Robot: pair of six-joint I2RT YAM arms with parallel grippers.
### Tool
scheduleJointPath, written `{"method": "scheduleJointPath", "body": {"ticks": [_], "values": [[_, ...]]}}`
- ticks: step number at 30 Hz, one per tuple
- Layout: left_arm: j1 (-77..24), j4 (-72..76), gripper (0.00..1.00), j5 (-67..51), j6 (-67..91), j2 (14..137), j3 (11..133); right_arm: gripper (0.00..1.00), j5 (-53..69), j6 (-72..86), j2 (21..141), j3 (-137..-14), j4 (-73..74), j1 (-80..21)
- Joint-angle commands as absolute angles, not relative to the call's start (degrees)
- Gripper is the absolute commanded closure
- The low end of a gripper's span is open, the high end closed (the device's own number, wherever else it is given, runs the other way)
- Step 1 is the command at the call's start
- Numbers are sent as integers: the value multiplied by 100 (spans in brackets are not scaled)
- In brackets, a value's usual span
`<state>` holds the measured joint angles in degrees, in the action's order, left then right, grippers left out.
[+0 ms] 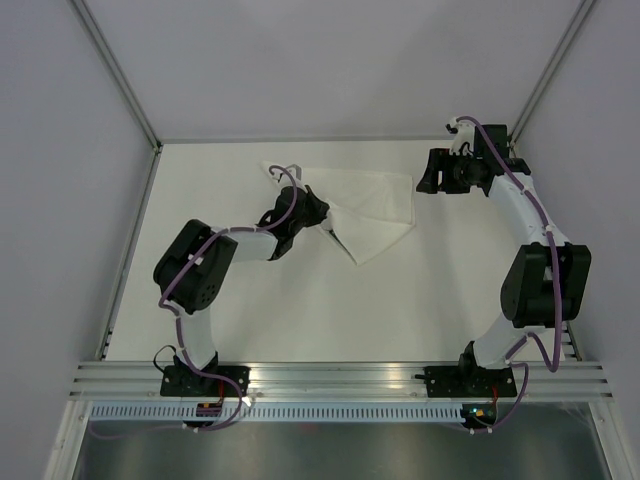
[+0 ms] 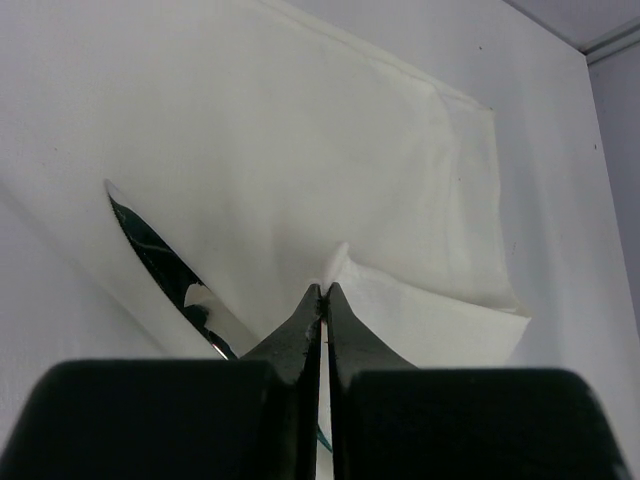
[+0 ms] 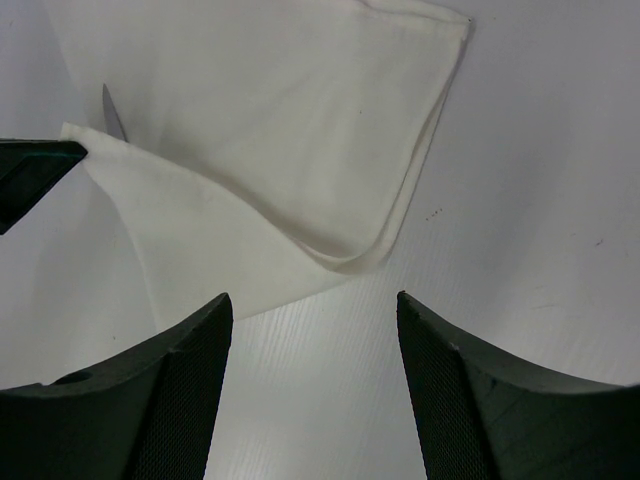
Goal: Fold the napkin, place the utensils inside, and roll it up
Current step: Fold the napkin at the center of the board.
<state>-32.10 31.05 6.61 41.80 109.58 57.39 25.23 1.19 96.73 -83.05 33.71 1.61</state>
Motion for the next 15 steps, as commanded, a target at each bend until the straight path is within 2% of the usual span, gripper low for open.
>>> {"method": "scheduleJointPath", "body": {"ticks": [1, 15], "values": [[-3050, 3050, 98, 519, 4421, 11057, 5959, 28, 2514, 123, 9703, -8481, 3419, 132], [-2760, 3085, 98, 422, 4474, 11241, 5897, 28, 2514, 88, 9729, -8490, 3445, 123]]}}
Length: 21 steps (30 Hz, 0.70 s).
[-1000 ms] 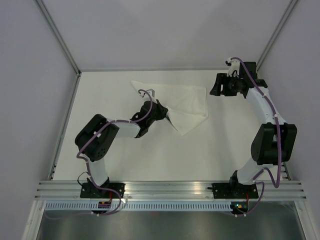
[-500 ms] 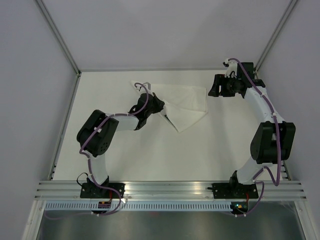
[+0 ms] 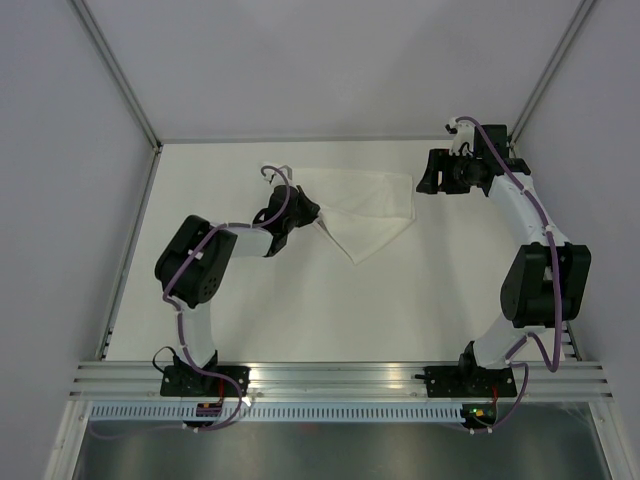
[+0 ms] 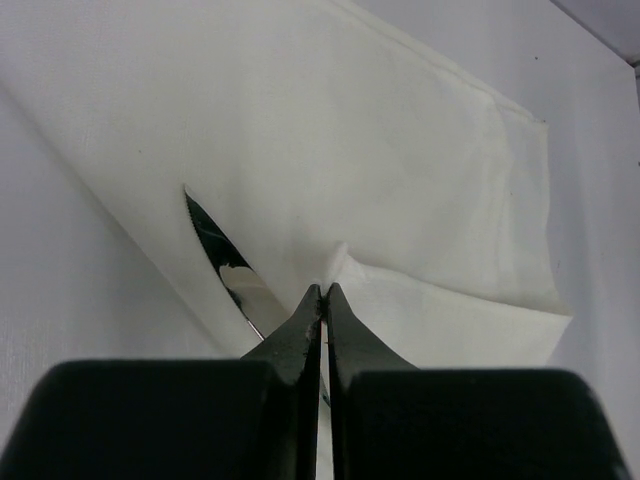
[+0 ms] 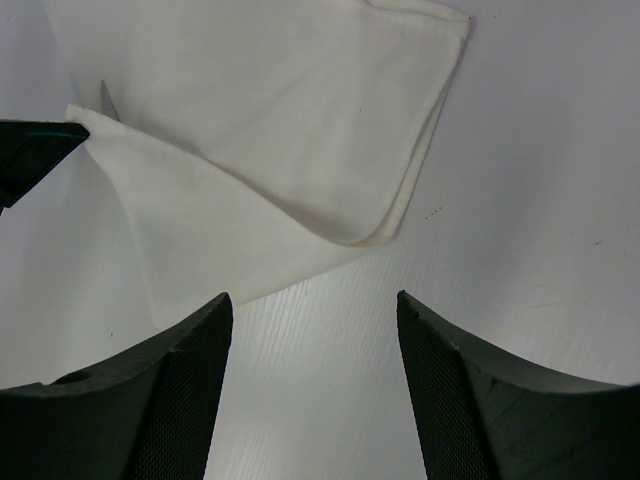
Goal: Fold the napkin, place the utensils inside, and roll it up
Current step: Fold the napkin at the center of the board.
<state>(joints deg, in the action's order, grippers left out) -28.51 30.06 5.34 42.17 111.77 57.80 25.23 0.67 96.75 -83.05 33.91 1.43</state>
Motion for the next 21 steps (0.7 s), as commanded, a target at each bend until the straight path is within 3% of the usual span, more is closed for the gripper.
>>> {"method": "scheduleJointPath", "body": {"ticks": [1, 21], "values": [[-2742, 3085, 98, 413, 4482, 11267, 5906, 28, 2522, 88, 9729, -8499, 3445, 123], [-2531, 3015, 98, 396, 4518, 11373, 5897, 28, 2514, 61, 9756, -8481, 3480, 88]]}}
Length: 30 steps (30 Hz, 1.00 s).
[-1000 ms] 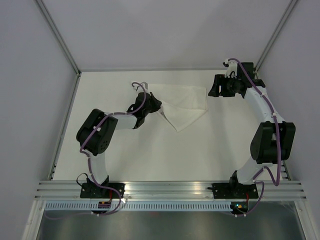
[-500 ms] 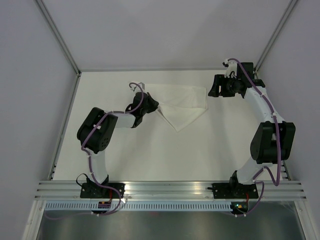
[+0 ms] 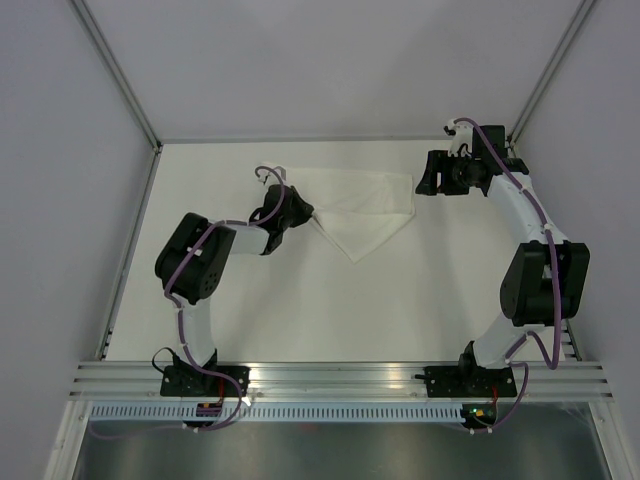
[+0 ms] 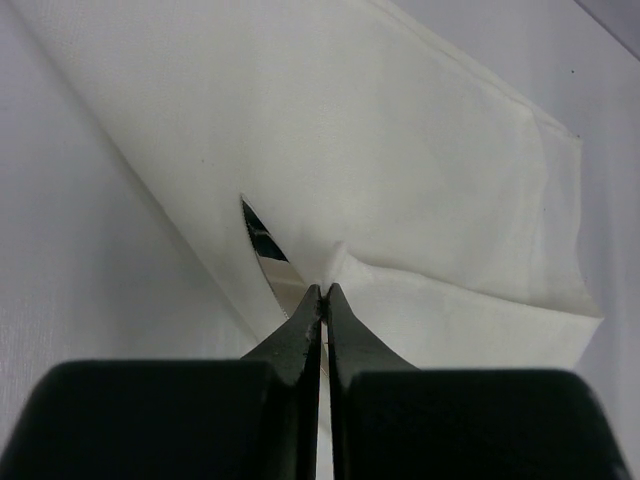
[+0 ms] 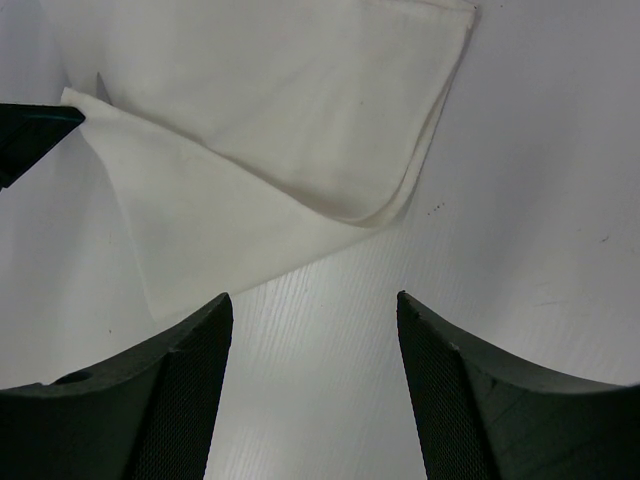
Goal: Fold the napkin, place the utensils inside, and roll it up
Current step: Fold the napkin at the center of the board.
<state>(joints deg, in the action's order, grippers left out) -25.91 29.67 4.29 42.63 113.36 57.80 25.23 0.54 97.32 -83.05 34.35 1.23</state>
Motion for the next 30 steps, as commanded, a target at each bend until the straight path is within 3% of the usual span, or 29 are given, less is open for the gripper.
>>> {"method": "scheduleJointPath", "body": {"ticks": [1, 6, 12, 15, 20, 30], "values": [[-2523, 3006, 98, 396, 4518, 11373, 5897, 28, 2514, 62, 9747, -8481, 3472, 88], [-2479, 2980, 98, 413, 4518, 11373, 5897, 28, 2514, 53, 9756, -8481, 3480, 79], [-2391, 2901, 75, 475, 4483, 11338, 5985, 28, 2514, 53, 9782, -8481, 3498, 62], [-2356, 2821, 69, 554, 4404, 11312, 6055, 28, 2505, 44, 9800, -8481, 3498, 53], [-2242, 2751, 52, 615, 4333, 11224, 6117, 27, 2505, 53, 9800, -8481, 3516, 35], [-1416, 1829, 42, 624, 4412, 11320, 6907, 28, 2505, 53, 9835, -8490, 3524, 35]]}}
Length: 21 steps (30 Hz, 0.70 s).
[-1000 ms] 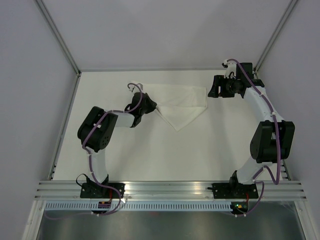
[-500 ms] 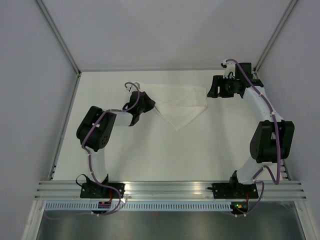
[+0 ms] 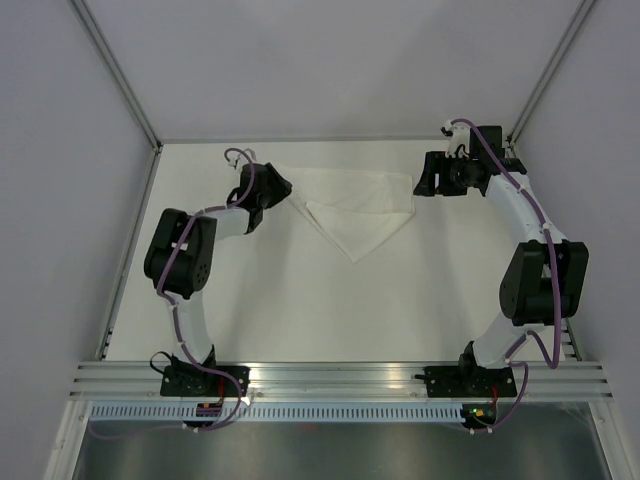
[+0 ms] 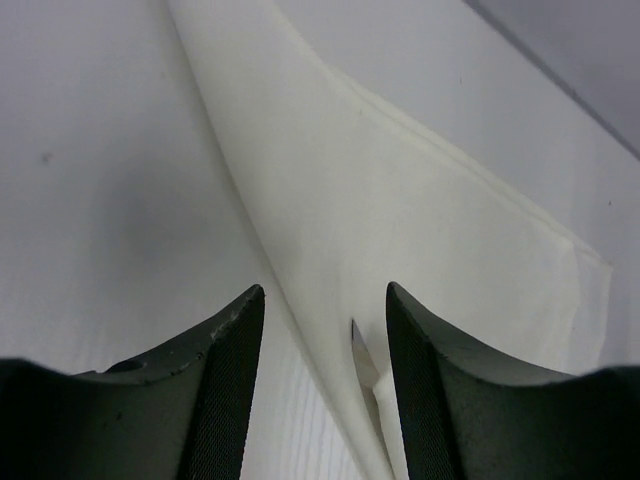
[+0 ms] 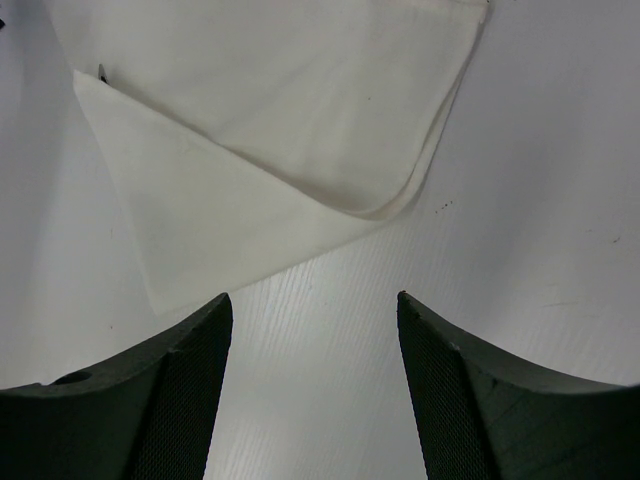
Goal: Fold the napkin, place the utensils inside, and roll it up
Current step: Fold the napkin at the center of the board.
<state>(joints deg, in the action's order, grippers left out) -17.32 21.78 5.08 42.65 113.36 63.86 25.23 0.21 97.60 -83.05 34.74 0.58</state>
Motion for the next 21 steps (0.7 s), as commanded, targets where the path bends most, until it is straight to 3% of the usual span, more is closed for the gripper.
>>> {"method": "scheduleJointPath", "body": {"ticks": [1, 10, 21], "values": [[-1328, 1741, 42, 598, 4412, 11433, 7039, 27, 2505, 53, 9835, -8490, 3516, 35], [-607, 634, 40, 299, 4316, 12524, 9059, 28, 2549, 53, 9879, -8508, 3542, -184], [-510, 650, 40, -184, 4368, 13236, 9395, 29, 2549, 53, 10011, -8543, 3551, -229]]}}
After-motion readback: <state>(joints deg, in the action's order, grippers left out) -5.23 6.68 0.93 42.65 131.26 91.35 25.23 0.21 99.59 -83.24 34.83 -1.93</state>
